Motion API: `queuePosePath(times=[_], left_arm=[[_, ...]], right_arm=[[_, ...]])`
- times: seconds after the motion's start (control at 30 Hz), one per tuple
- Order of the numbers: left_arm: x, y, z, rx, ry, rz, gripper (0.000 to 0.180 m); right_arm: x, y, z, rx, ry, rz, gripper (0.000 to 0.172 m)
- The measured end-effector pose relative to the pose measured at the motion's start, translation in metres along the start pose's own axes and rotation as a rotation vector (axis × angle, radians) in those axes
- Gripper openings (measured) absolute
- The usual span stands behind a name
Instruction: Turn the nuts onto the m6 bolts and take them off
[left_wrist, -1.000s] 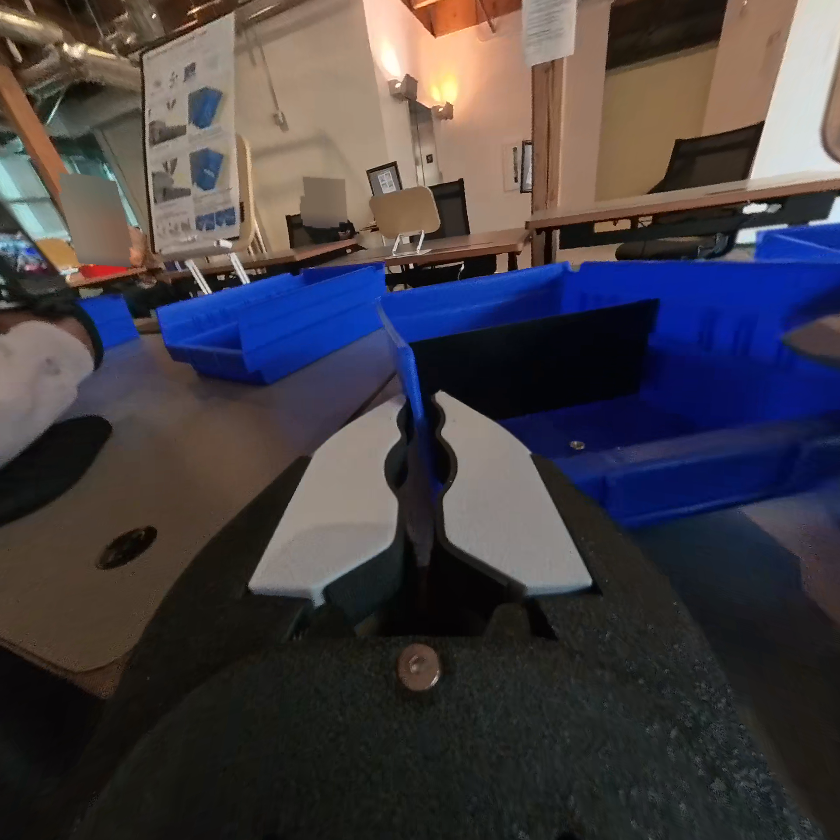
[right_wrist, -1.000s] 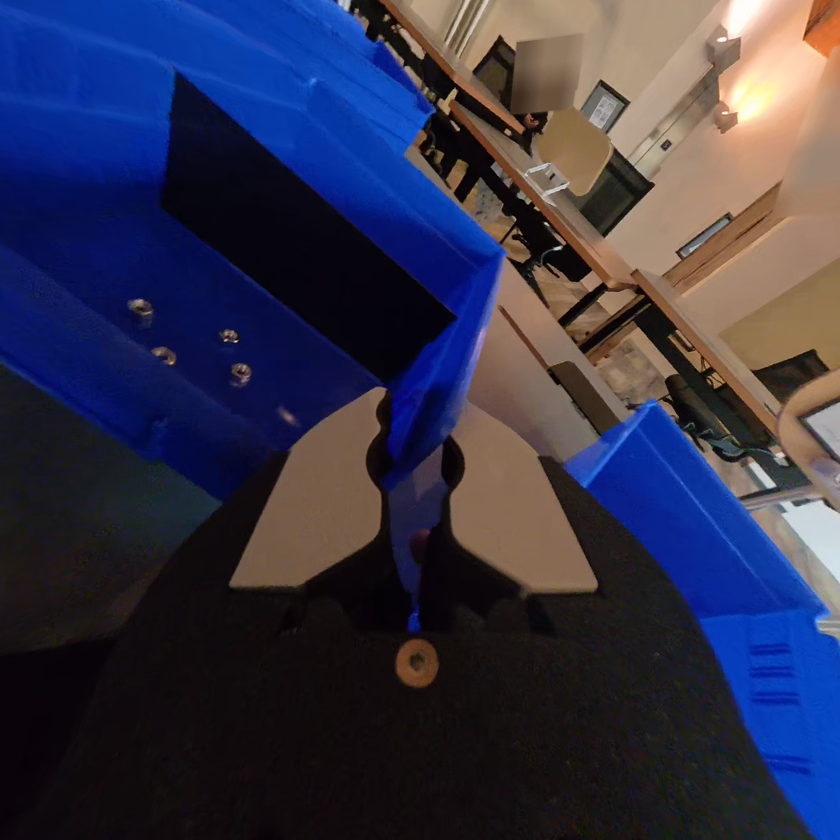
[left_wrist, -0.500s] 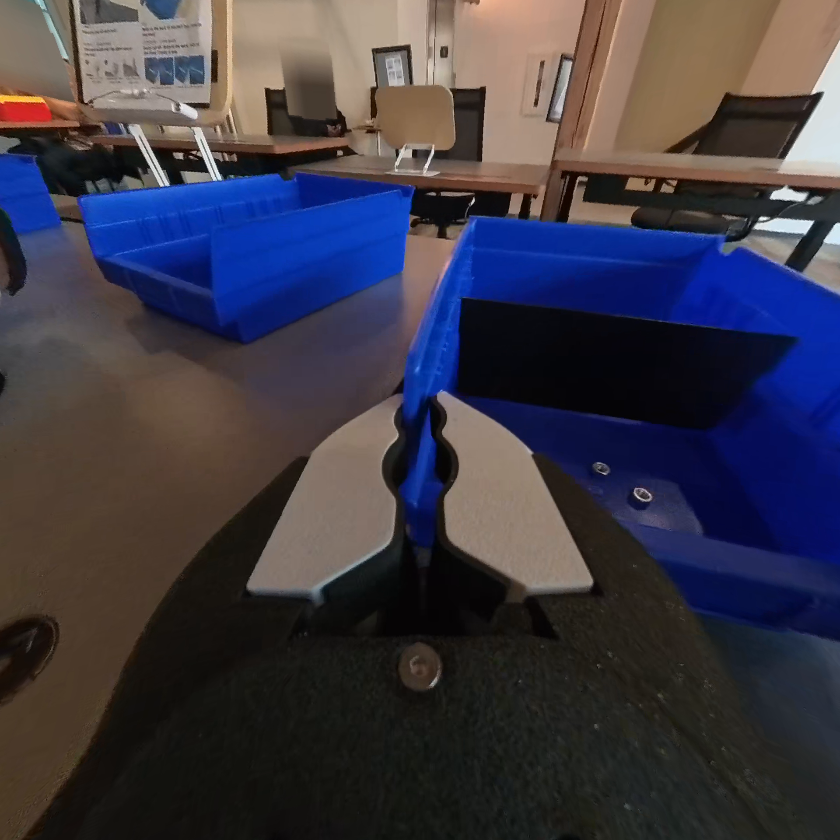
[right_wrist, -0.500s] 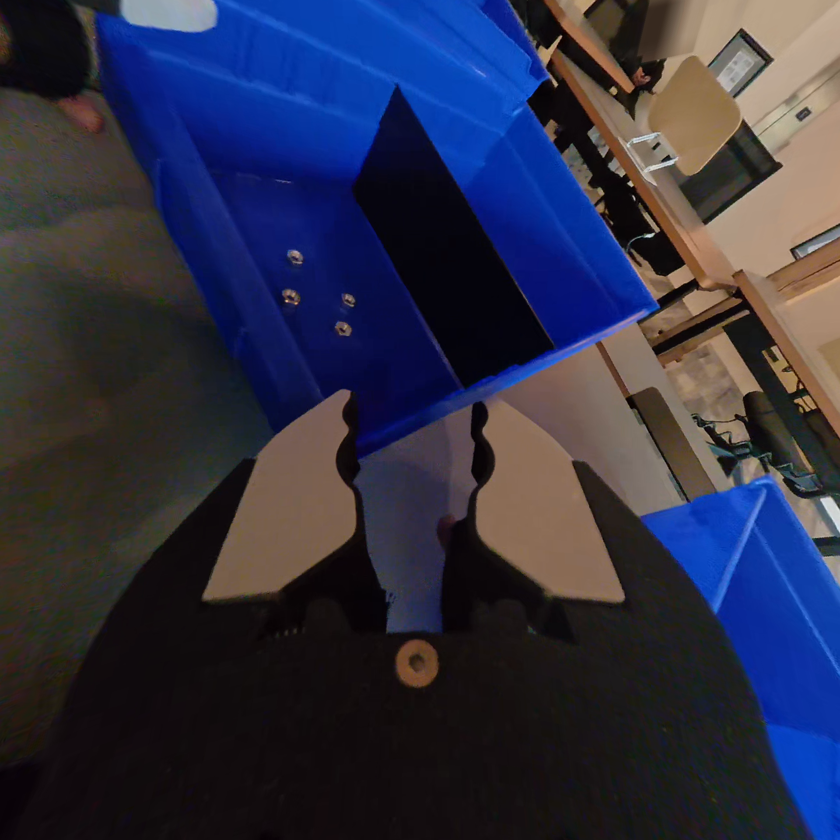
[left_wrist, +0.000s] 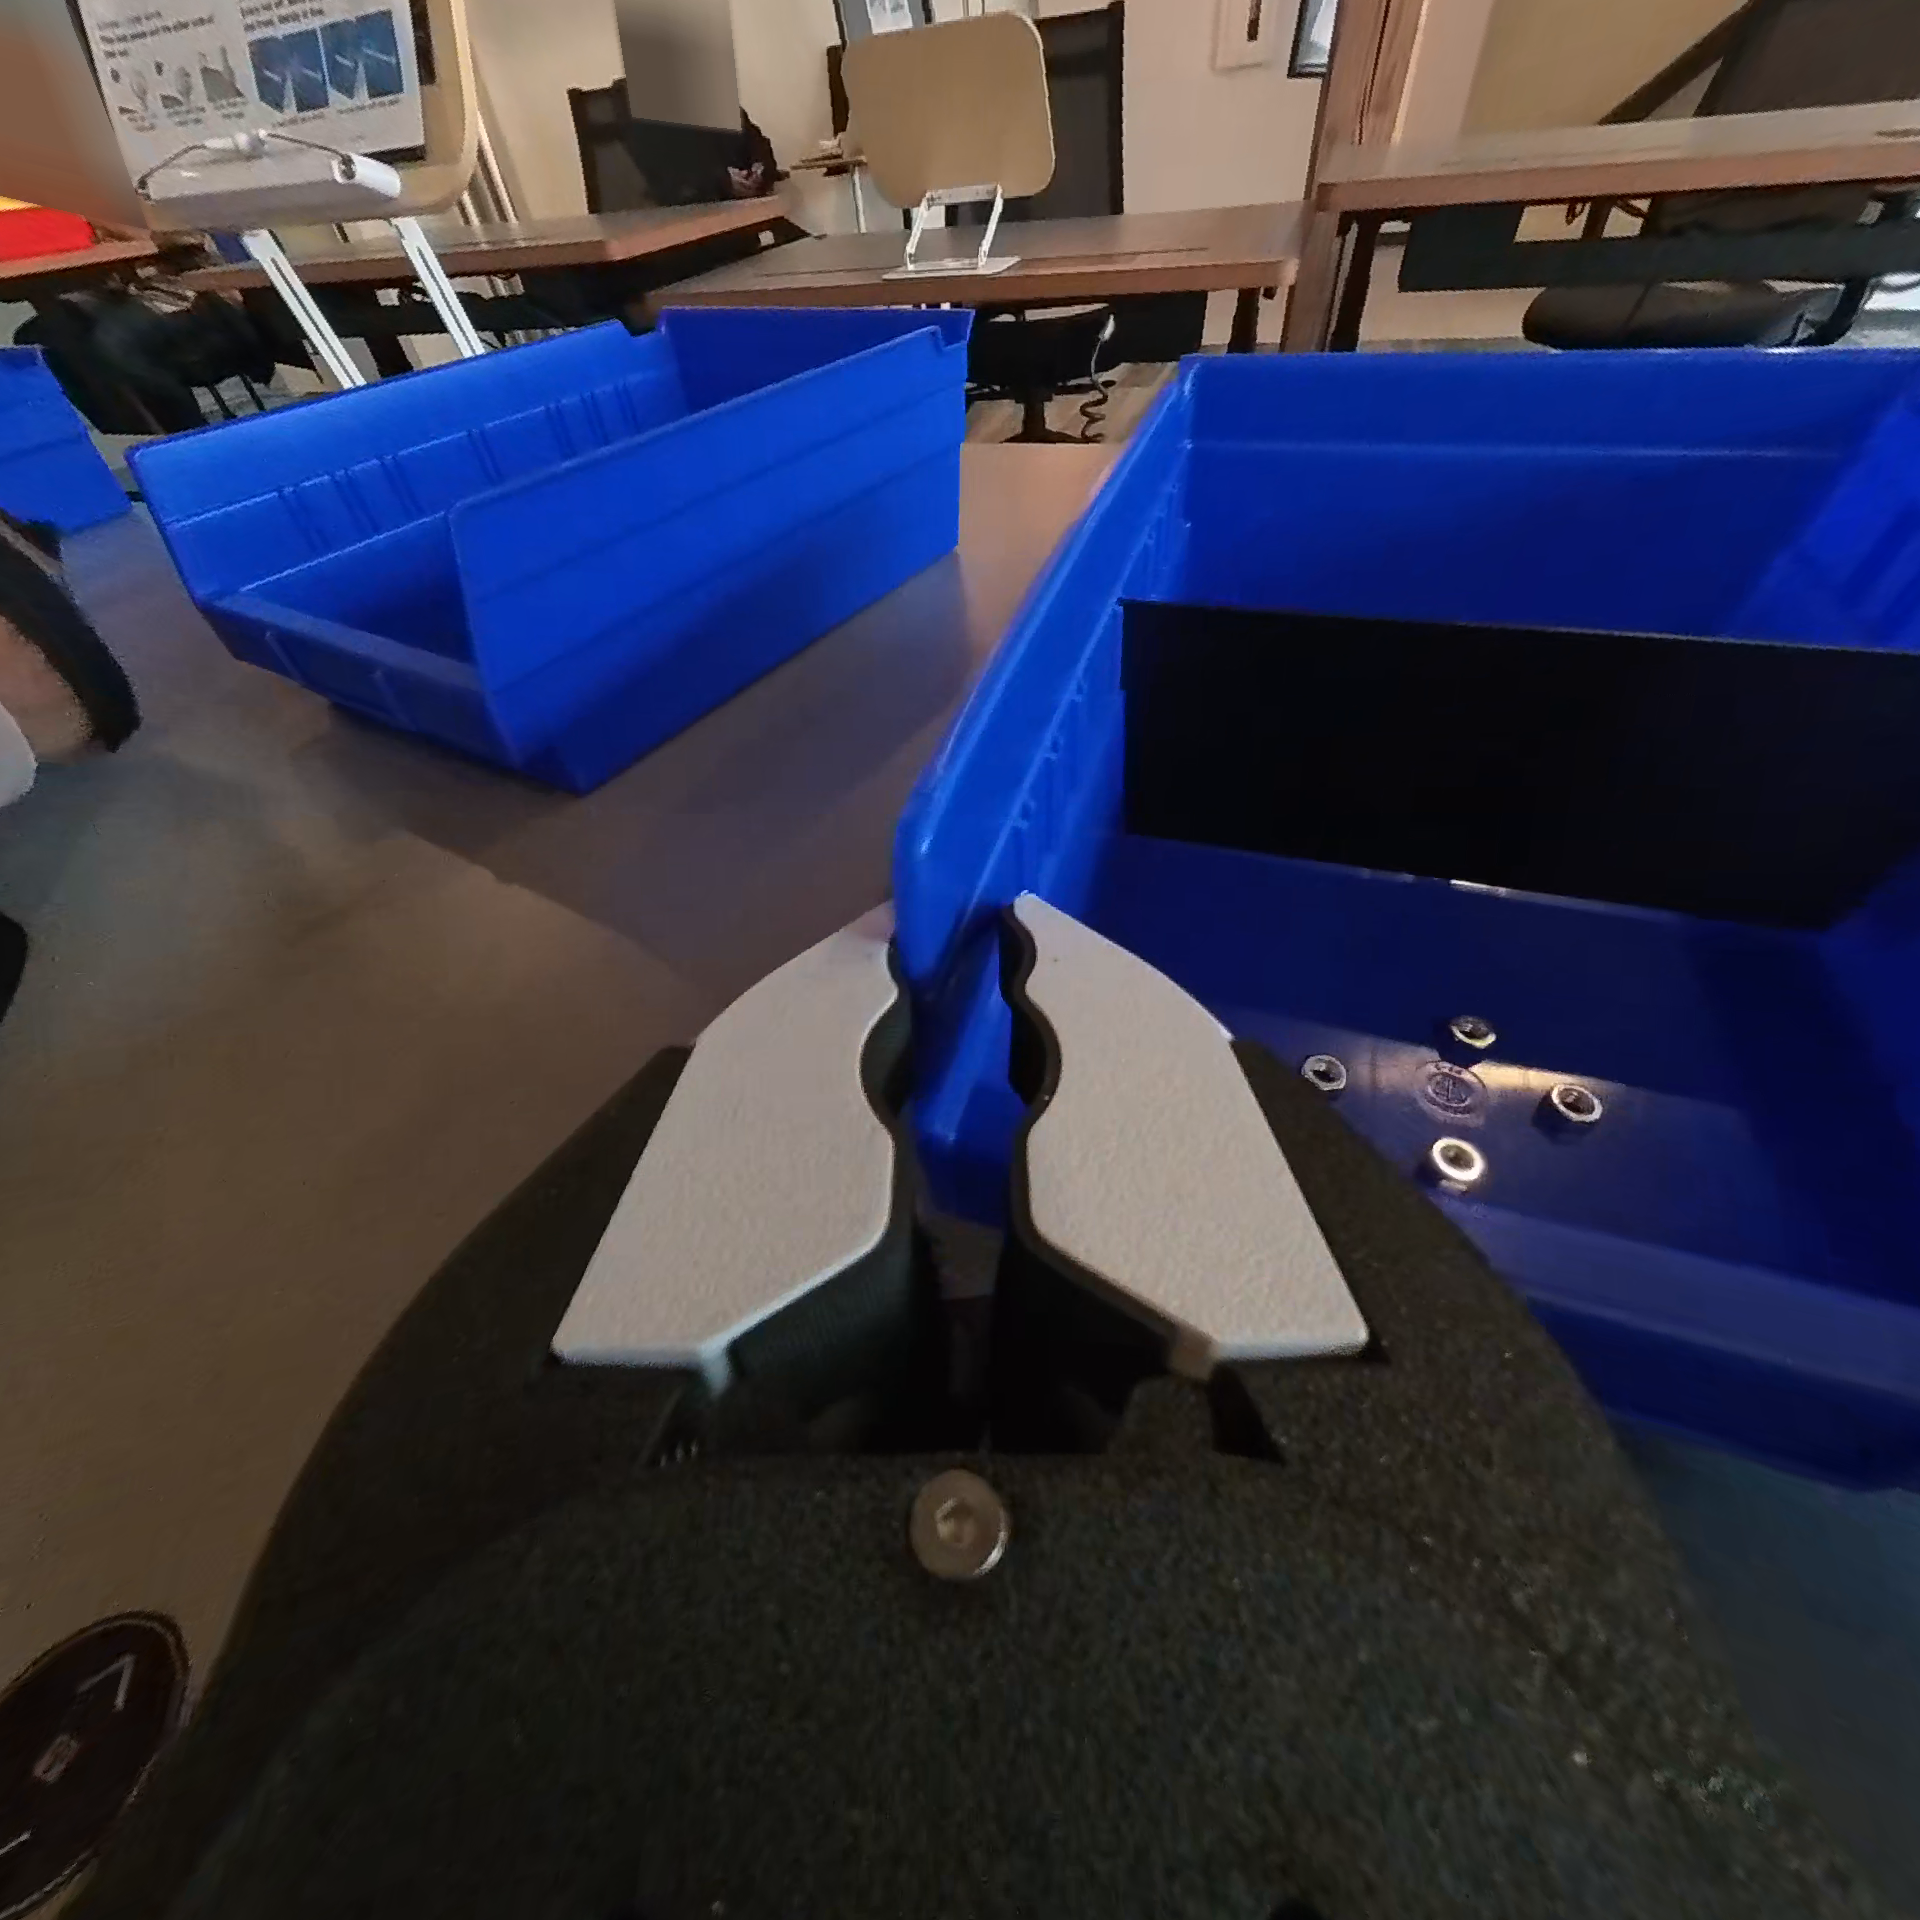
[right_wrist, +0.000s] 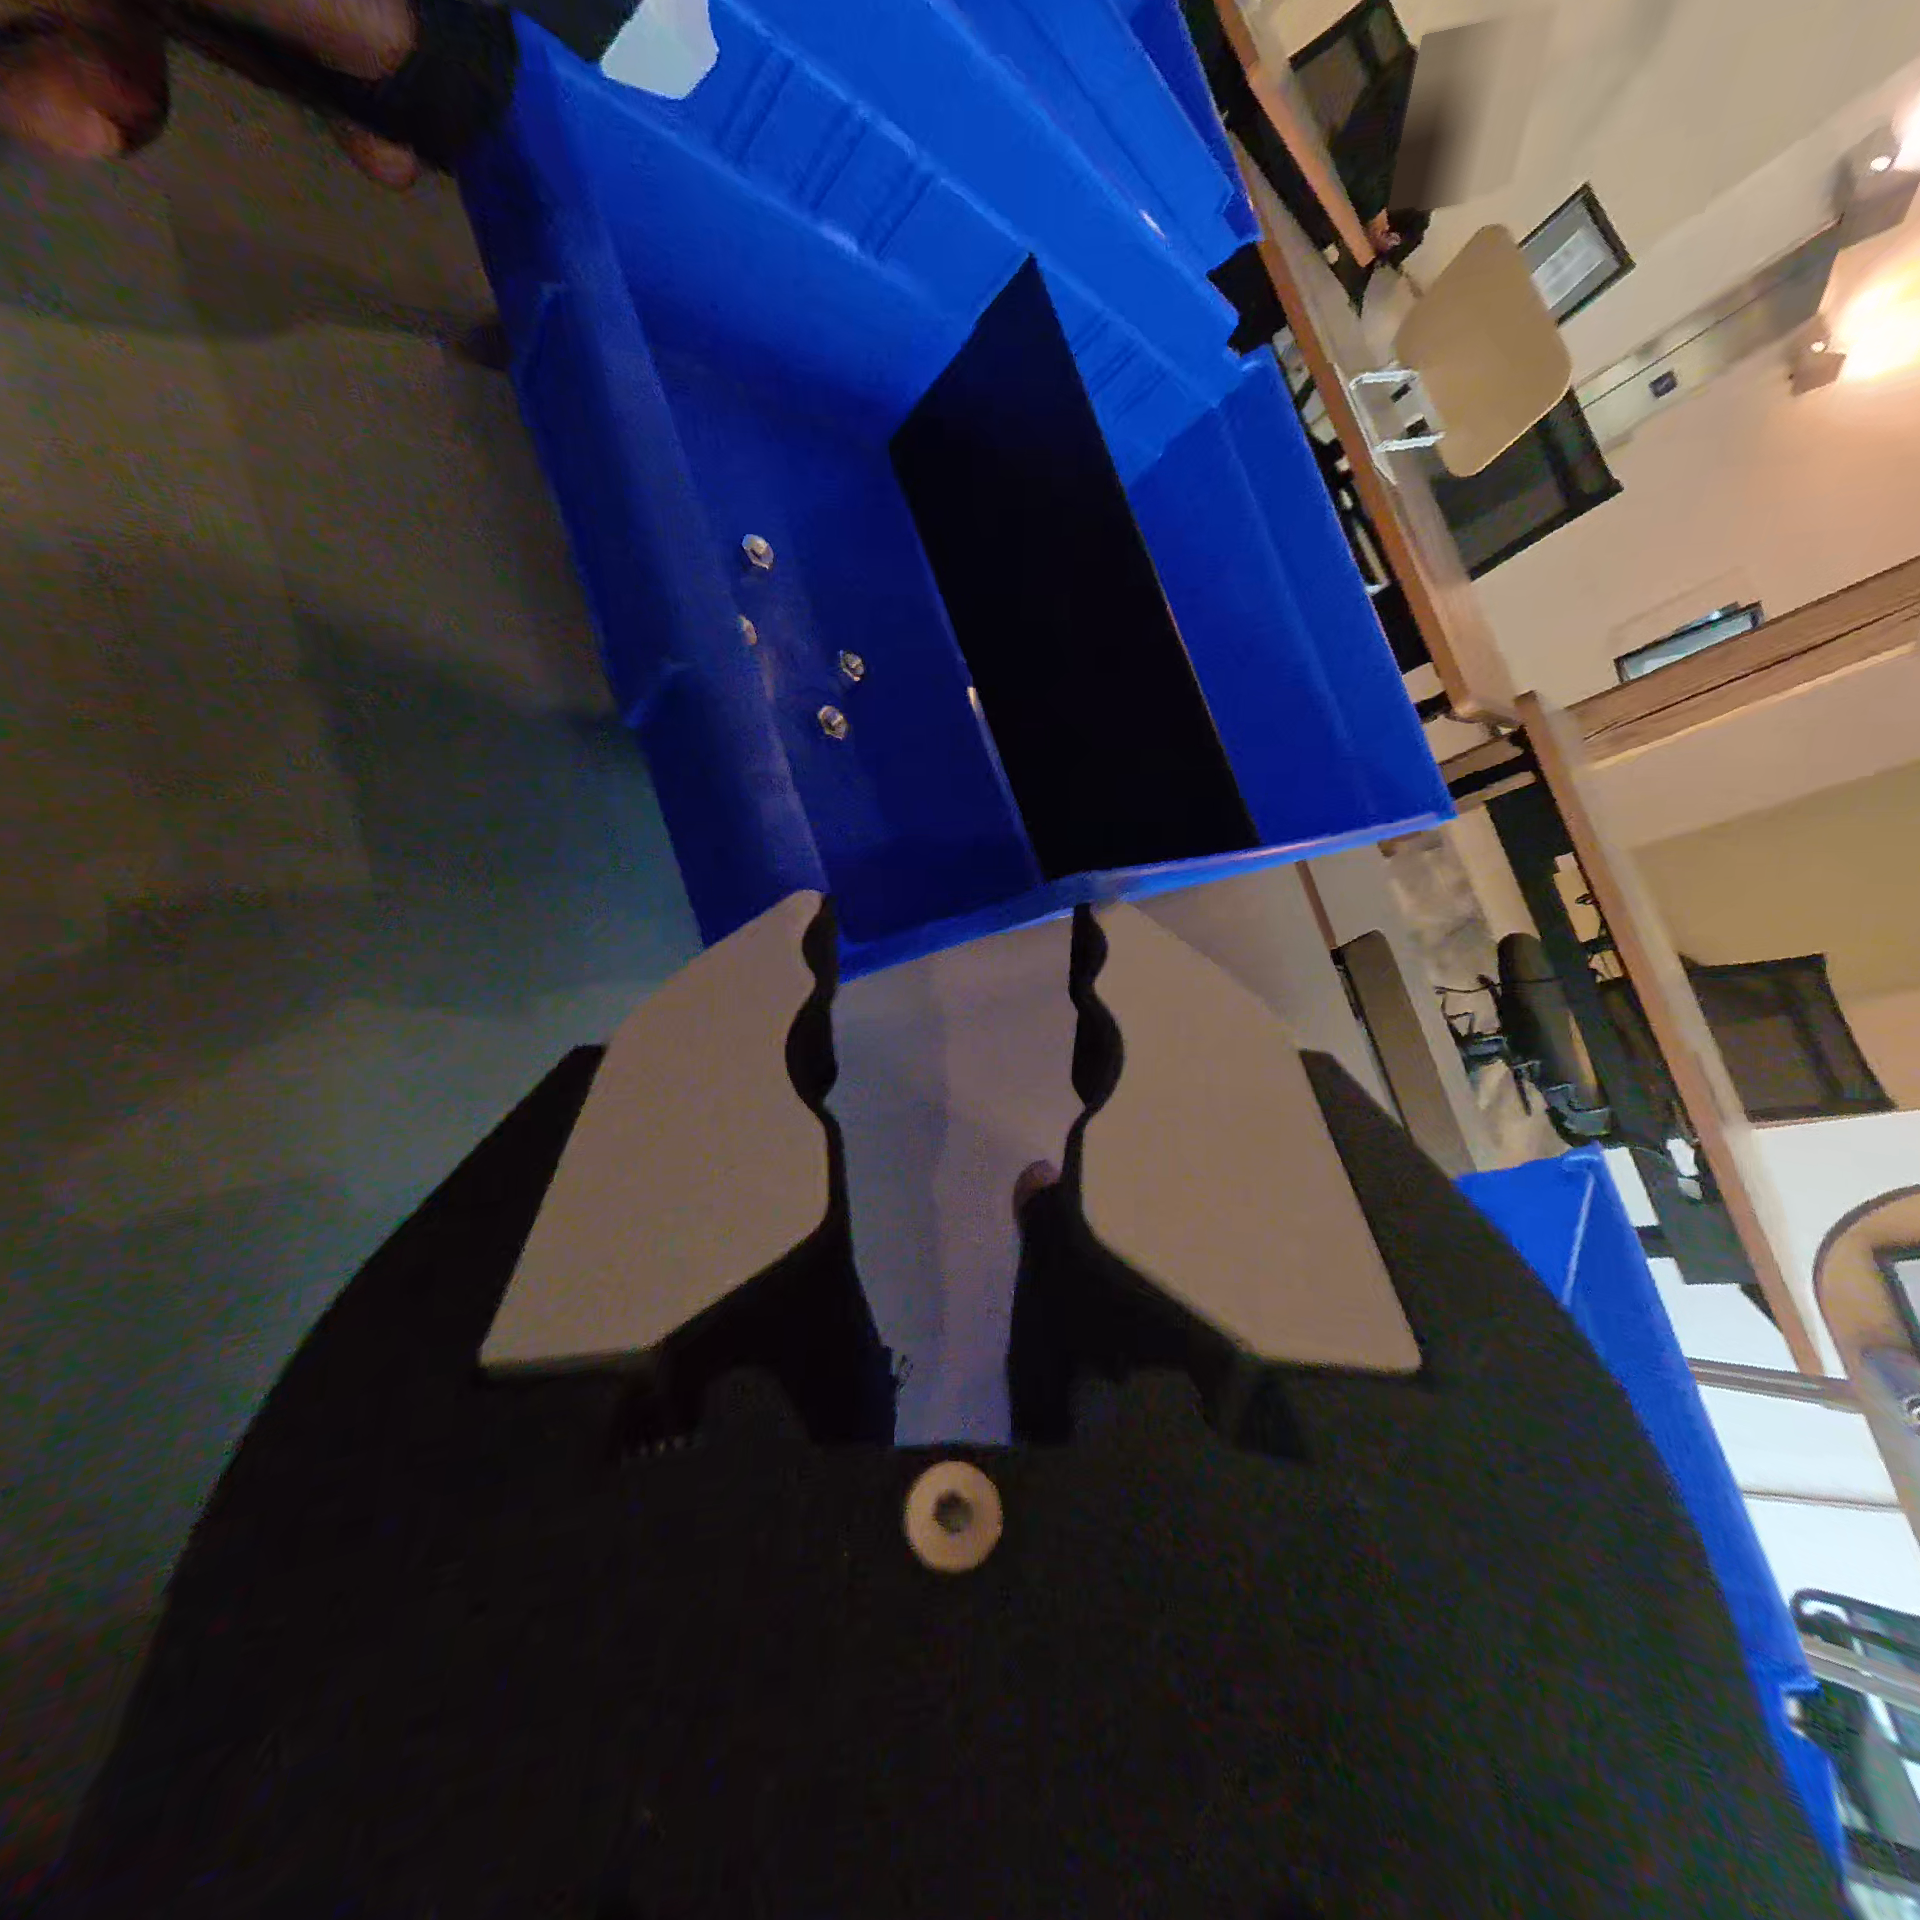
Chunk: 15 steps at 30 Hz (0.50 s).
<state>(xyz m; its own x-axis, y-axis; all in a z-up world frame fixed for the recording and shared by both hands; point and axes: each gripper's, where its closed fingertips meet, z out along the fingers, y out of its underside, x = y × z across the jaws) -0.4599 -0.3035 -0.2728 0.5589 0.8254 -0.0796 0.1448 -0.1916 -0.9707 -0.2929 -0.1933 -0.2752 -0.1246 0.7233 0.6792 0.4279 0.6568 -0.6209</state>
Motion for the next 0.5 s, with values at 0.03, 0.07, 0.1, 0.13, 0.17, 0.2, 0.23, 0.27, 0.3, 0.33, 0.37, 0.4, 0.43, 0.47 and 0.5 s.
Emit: queuePosePath(times=[0.03,0.07,0.1,0.13,0.17,0.2,0.23,0.27,0.3,0.33,0.37,0.4,0.43,0.47,0.5], left_arm=[[0.002,0.0,0.0,0.0,0.005,0.004,0.013],[0.003,0.0,0.0,-0.002,0.008,0.01,0.013],[0.004,0.001,0.001,-0.004,0.007,0.013,0.013],[0.005,0.001,0.001,-0.007,0.011,0.012,0.013],[0.006,0.001,0.002,-0.012,0.019,0.005,0.013],[0.007,0.001,0.003,-0.017,0.031,-0.004,0.012],[0.008,0.001,0.004,-0.02,0.04,-0.012,0.012],[0.009,0.001,0.003,-0.02,0.044,-0.015,0.011],[0.01,0.001,0.002,-0.019,0.043,-0.01,0.011],[0.011,0.001,0.001,-0.017,0.04,-0.002,0.011],[0.013,0.001,0.001,-0.015,0.036,0.006,0.011],[0.014,0.001,0.002,-0.015,0.034,0.01,0.012],[0.014,0.001,0.002,-0.016,0.036,0.012,0.012],[0.015,0.001,0.002,-0.019,0.043,0.012,0.012],[0.015,0.001,0.002,-0.024,0.054,0.01,0.011]], right_arm=[[0.001,0.001,0.0,-0.004,-0.004,0.008,0.043],[0.001,0.001,0.0,-0.004,-0.008,0.016,0.043],[0.001,0.001,-0.001,-0.002,-0.011,0.02,0.043],[0.001,0.001,-0.001,-0.002,-0.01,0.019,0.044],[0.001,0.001,-0.001,-0.003,-0.01,0.015,0.046],[0.0,0.002,-0.001,-0.009,-0.014,0.009,0.049],[0.0,0.003,0.0,-0.014,-0.008,0.001,0.049],[0.002,0.005,0.0,-0.014,-0.002,-0.003,0.049],[0.003,0.006,0.0,-0.013,-0.005,0.006,0.049],[0.004,0.007,0.0,-0.012,-0.011,0.02,0.049],[0.005,0.007,0.0,-0.011,-0.015,0.029,0.049],[0.006,0.008,0.0,-0.013,-0.016,0.032,0.048],[0.006,0.009,0.0,-0.015,-0.014,0.03,0.048],[0.007,0.009,0.0,-0.015,-0.011,0.023,0.047],[0.008,0.01,0.0,-0.015,-0.012,0.013,0.046]])
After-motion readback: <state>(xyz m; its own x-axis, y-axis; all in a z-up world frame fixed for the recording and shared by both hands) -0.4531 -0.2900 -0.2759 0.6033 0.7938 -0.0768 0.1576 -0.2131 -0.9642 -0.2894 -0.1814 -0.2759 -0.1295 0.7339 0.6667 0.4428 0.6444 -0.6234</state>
